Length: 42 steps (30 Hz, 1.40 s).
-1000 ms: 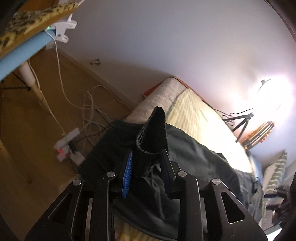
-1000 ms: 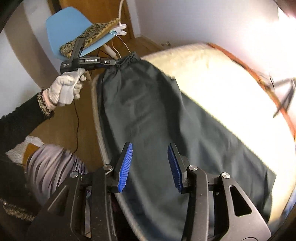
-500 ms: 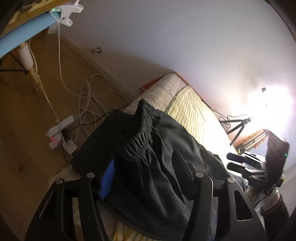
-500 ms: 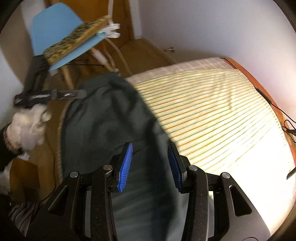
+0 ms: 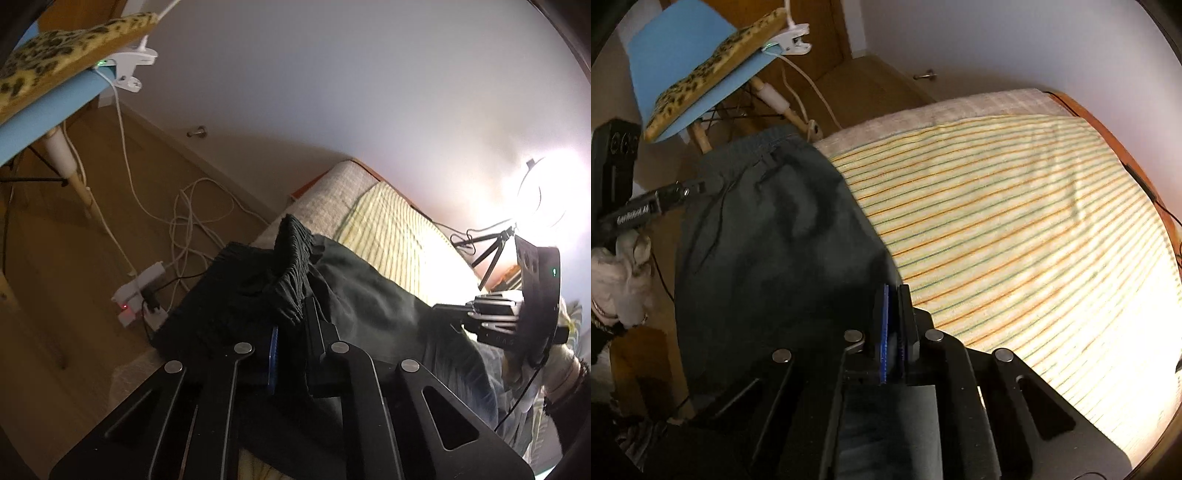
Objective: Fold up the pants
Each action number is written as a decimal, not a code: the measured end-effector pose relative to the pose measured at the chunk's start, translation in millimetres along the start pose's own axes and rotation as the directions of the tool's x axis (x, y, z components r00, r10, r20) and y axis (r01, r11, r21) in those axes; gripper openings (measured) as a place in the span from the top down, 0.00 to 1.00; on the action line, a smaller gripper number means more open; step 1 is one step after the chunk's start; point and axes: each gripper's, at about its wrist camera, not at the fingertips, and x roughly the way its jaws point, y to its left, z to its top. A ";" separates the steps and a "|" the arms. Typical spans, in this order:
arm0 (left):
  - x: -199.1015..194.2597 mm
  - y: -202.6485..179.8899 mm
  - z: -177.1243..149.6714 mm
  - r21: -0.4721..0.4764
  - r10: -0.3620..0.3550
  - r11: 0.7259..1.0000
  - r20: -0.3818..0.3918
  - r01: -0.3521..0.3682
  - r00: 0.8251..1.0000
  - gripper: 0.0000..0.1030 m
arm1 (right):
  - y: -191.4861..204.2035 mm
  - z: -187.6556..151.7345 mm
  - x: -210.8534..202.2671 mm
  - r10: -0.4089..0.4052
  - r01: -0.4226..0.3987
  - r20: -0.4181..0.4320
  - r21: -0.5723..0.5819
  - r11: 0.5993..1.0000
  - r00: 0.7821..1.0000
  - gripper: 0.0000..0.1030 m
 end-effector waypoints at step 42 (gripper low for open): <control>-68.8 -135.6 44.5 0.318 -0.100 0.936 -0.162 0.148 0.982 0.61 | -5.6 -222.1 -239.9 -0.405 0.229 0.207 0.565 0.793 0.890 0.28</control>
